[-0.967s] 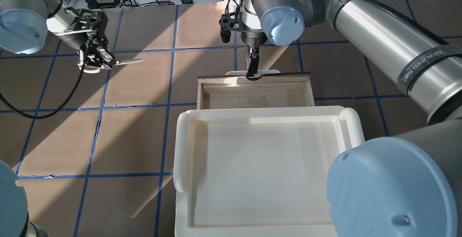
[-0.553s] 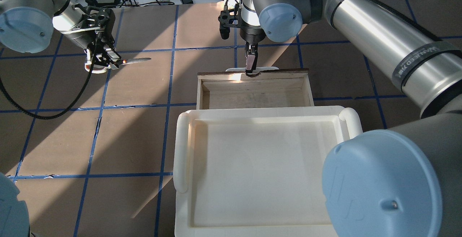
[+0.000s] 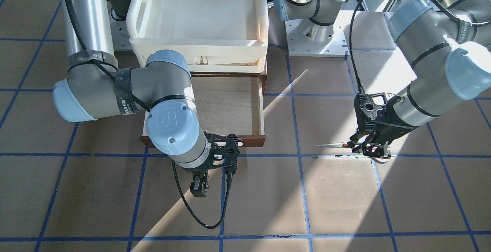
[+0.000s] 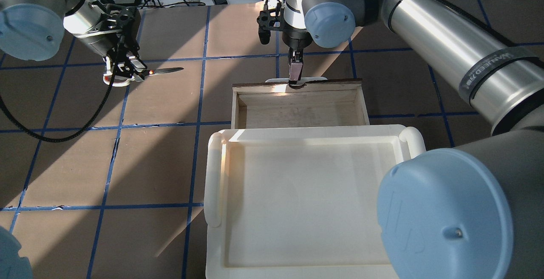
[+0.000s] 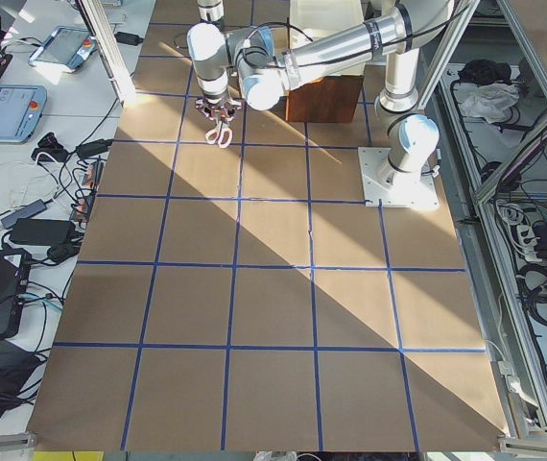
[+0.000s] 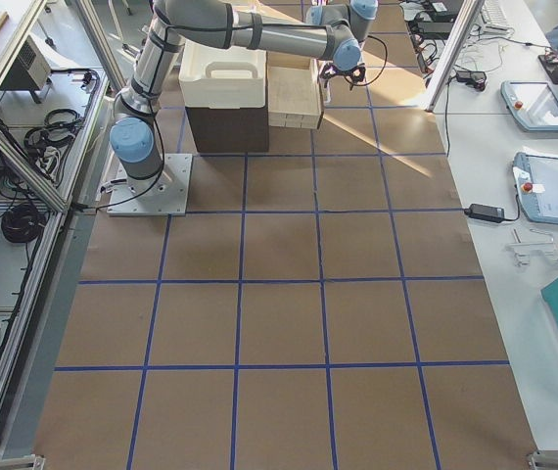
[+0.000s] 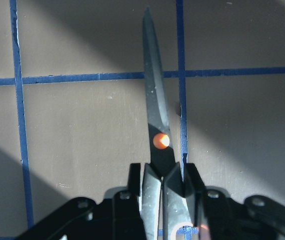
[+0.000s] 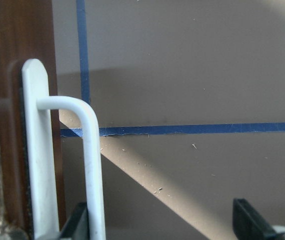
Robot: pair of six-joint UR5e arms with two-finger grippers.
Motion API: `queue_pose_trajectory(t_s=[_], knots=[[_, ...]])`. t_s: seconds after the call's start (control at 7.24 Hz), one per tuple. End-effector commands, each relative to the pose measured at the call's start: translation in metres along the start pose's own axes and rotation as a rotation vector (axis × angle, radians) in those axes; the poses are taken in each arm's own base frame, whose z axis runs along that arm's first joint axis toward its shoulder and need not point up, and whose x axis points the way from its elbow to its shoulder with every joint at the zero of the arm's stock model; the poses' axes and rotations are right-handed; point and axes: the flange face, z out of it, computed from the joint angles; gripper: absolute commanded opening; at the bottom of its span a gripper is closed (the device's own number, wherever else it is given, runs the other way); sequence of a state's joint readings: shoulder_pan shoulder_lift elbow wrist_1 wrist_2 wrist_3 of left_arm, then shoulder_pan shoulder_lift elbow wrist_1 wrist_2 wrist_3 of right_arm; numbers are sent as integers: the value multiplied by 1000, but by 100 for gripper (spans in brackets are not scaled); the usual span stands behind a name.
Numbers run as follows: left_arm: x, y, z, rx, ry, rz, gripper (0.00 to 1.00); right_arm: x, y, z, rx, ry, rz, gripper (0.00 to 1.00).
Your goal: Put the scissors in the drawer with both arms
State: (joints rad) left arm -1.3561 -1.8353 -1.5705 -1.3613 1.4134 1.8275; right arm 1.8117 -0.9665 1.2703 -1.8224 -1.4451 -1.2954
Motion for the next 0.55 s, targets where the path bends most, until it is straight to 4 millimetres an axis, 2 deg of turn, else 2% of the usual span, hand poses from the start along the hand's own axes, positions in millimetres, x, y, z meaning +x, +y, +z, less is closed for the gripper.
queue_pose_trajectory(t_s=[0.0,0.28,0.41], knots=[[6,-23,-4,0,7,-4,0,-1,0,0,5,-6,18,100],[10,-33,-7,0,7,-1,0,-5,1,-11,4,-3,27,100],[11,-33,-7,-1,13,-2,0,-14,0,-32,8,6,27,100]])
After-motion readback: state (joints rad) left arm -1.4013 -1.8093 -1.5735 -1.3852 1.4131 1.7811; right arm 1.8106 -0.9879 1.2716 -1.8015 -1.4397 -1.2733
